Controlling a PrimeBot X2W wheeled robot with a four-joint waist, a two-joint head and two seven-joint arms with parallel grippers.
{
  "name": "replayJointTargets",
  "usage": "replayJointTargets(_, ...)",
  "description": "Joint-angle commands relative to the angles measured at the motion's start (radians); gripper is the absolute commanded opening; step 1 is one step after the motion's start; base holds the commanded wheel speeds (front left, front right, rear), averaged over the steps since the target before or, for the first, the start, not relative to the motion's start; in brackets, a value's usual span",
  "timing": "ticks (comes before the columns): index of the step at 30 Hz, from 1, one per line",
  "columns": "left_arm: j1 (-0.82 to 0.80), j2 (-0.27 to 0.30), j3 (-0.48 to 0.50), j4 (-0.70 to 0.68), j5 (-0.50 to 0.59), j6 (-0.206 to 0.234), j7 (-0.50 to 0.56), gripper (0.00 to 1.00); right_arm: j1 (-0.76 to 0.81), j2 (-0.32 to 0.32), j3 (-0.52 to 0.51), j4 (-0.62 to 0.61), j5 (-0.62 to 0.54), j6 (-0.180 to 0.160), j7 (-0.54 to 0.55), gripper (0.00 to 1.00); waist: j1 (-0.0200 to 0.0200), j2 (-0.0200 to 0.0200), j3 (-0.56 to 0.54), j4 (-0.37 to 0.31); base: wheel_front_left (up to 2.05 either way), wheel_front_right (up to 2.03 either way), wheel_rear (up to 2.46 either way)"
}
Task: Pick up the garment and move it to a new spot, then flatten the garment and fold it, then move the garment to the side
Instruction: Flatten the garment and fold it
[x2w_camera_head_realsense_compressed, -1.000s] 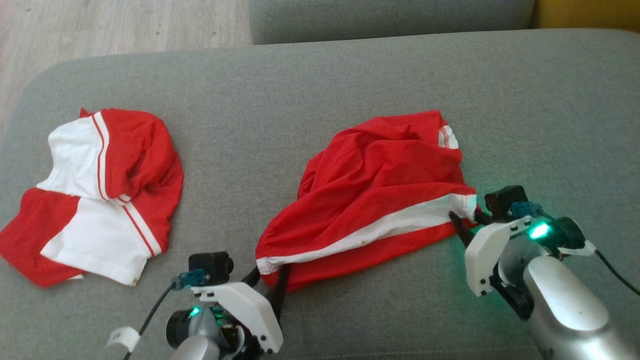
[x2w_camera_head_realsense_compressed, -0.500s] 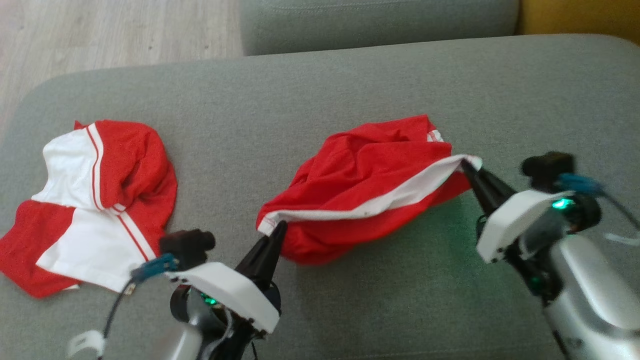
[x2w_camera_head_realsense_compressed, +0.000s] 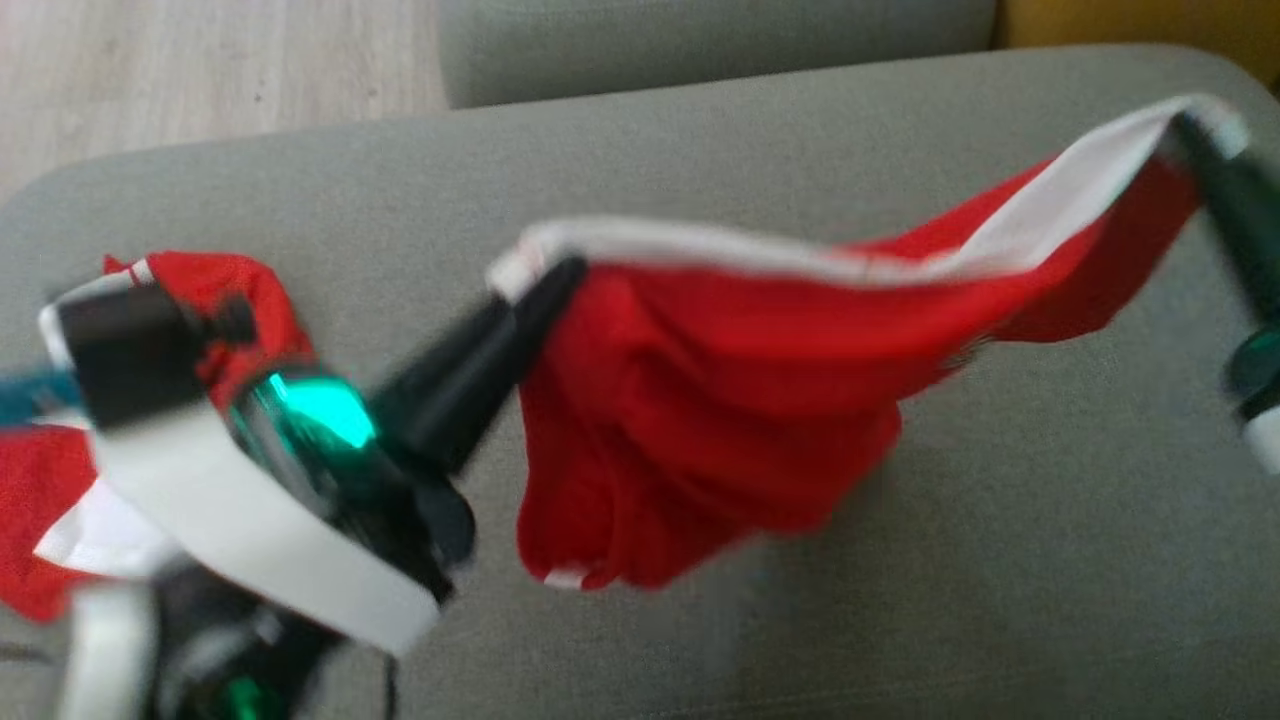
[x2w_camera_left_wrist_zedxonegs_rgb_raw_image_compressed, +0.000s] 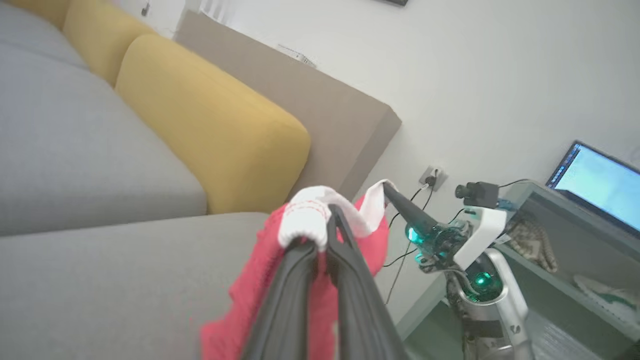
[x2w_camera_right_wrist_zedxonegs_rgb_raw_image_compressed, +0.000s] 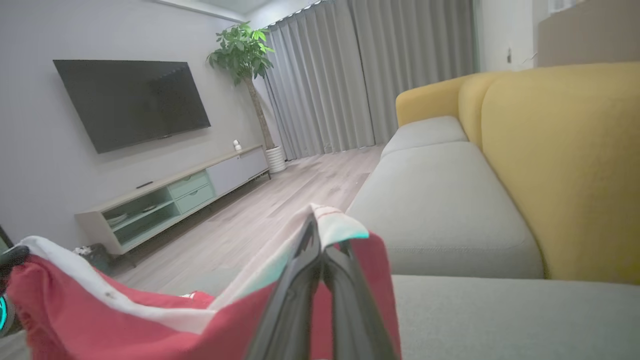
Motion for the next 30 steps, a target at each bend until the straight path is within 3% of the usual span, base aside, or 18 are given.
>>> replayJointTargets(1, -0.153, 0.037, 0.069, -0.051, -0.02, 0.017, 0.061, 0.0, -0.099, -0.018, -0.039, -0.056, 0.016, 0.008, 0.057, 0.0, 0.0, 0.0, 0.029, -0.012, 0.0, 0.0, 0.0)
replayJointTargets(5, -0.365, 0.078, 0.093, 0.015, -0.028, 0.032, 0.154, 0.0, -0.254, -0.021, -0.077, -0.012, 0.016, 0.008, 0.141, 0.0, 0.0, 0.0, 0.076, -0.022, 0.0, 0.0, 0.0)
replayJointTargets(8, -0.512, 0.077, 0.087, 0.129, -0.027, 0.032, 0.191, 0.0, -0.385, 0.014, -0.061, 0.074, -0.008, 0.008, 0.175, 0.0, 0.0, 0.0, 0.118, -0.026, 0.0, 0.0, 0.0)
replayJointTargets(14, -0.73, 0.09, 0.059, 0.444, 0.088, -0.008, 0.157, 0.0, -0.604, 0.119, -0.019, 0.304, -0.136, 0.008, 0.142, 0.0, 0.0, 0.0, 0.18, -0.023, 0.0, 0.0, 0.0)
replayJointTargets(16, -0.815, 0.071, 0.059, 0.576, 0.138, -0.01, 0.098, 0.0, -0.697, 0.173, -0.025, 0.412, -0.206, 0.008, 0.086, 0.0, 0.0, 0.0, 0.213, -0.022, 0.0, 0.0, 0.0)
replayJointTargets(18, -0.958, 0.035, 0.073, 0.756, 0.228, -0.015, -0.067, 0.0, -0.846, 0.238, -0.039, 0.567, -0.304, 0.008, -0.04, 0.0, 0.0, 0.0, 0.266, -0.017, 0.0, 0.0, 0.0)
replayJointTargets(23, -1.141, -0.001, 0.065, 1.007, 0.381, -0.025, -0.384, 0.0, -1.036, 0.28, -0.042, 0.772, -0.398, 0.008, -0.295, 0.0, 0.0, 0.0, 0.351, 0.001, 0.0, 0.0, 0.0)
replayJointTargets(26, -1.176, -0.028, 0.059, 1.135, 0.409, -0.045, -0.528, 0.0, -1.058, 0.286, 0.001, 0.874, -0.411, 0.008, -0.416, 0.0, 0.0, 0.0, 0.386, 0.019, 0.0, 0.0, 0.0)
replayJointTargets(30, -1.112, -0.053, 0.008, 1.257, 0.424, -0.113, -0.646, 0.0, -0.987, 0.287, 0.105, 0.967, -0.377, 0.008, -0.518, 0.0, 0.0, 0.0, 0.392, 0.033, 0.0, 0.0, 0.0)
